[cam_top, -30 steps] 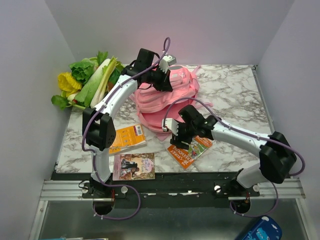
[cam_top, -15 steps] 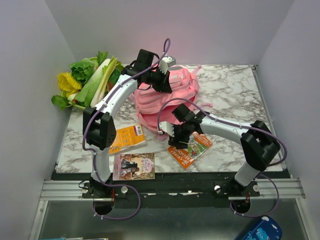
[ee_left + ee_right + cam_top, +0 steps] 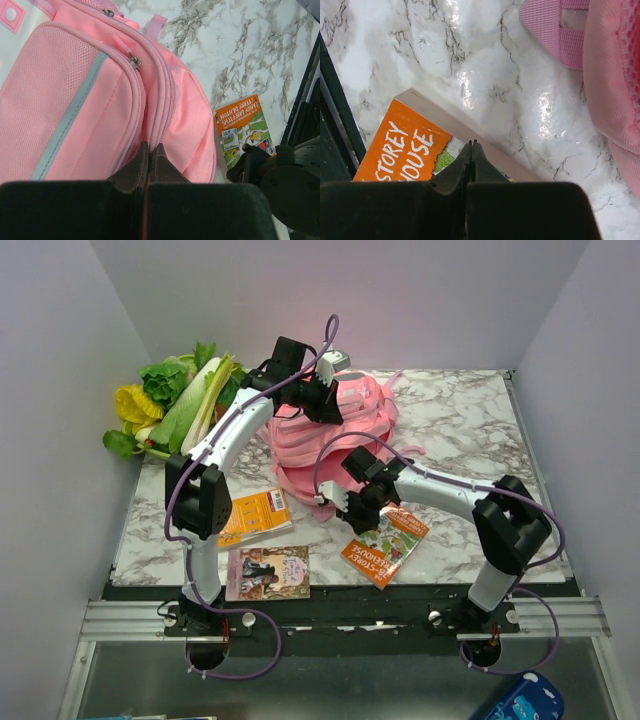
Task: Pack the student bag
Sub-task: Adjust the book at the center of the board.
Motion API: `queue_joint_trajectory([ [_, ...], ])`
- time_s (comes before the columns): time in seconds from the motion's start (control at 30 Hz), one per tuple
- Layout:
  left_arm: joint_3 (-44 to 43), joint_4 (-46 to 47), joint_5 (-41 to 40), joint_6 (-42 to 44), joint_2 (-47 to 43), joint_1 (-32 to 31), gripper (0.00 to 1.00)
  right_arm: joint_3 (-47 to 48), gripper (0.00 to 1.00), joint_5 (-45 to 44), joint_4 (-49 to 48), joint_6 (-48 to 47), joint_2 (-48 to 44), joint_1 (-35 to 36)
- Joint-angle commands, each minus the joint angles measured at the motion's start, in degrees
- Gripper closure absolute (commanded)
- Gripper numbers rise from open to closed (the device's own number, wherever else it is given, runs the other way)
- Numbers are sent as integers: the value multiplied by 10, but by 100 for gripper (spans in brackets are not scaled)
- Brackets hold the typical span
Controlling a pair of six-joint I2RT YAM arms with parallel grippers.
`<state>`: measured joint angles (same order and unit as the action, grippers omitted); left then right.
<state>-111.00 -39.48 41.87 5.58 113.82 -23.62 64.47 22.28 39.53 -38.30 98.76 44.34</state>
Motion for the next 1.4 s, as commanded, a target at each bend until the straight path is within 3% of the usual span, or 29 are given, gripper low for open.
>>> queue_joint_trajectory([
  [0.0,-12,15,12,-5,-8,11,100,15,96,-22,35,57,37,-3],
  [0.3,-2,16,11,-2,-15,12,100,-22,98,-161,-43,237,15,-50],
  [0.33,-2,15,11,-1,-16,12,100,-35,83,-170,-61,260,7,-64],
  [0.43,-2,16,9,-1,-17,12,100,-68,73,-188,-108,332,-40,-79],
  [0.67,-2,13,9,-1,-18,13,100,-72,80,-325,-38,488,-14,-157],
  [0.83,-4,6,4,2,-21,13,100,-111,76,-394,-52,574,-104,-216],
  [1.0,-6,5,5,-3,-23,13,100,-140,56,-326,-88,586,-222,-219],
  [1.1,-7,6,8,-7,-22,13,100,-197,48,-226,-190,531,-279,-219],
  [1.13,-7,5,8,-8,-22,13,100,-213,46,-148,-245,507,-316,-220],
  [1.23,-10,5,4,-6,-23,13,100,-282,39,-78,-327,442,-353,-219],
  [1.37,-19,1,8,-12,-19,13,100,-249,31,-41,-271,403,-305,-219],
])
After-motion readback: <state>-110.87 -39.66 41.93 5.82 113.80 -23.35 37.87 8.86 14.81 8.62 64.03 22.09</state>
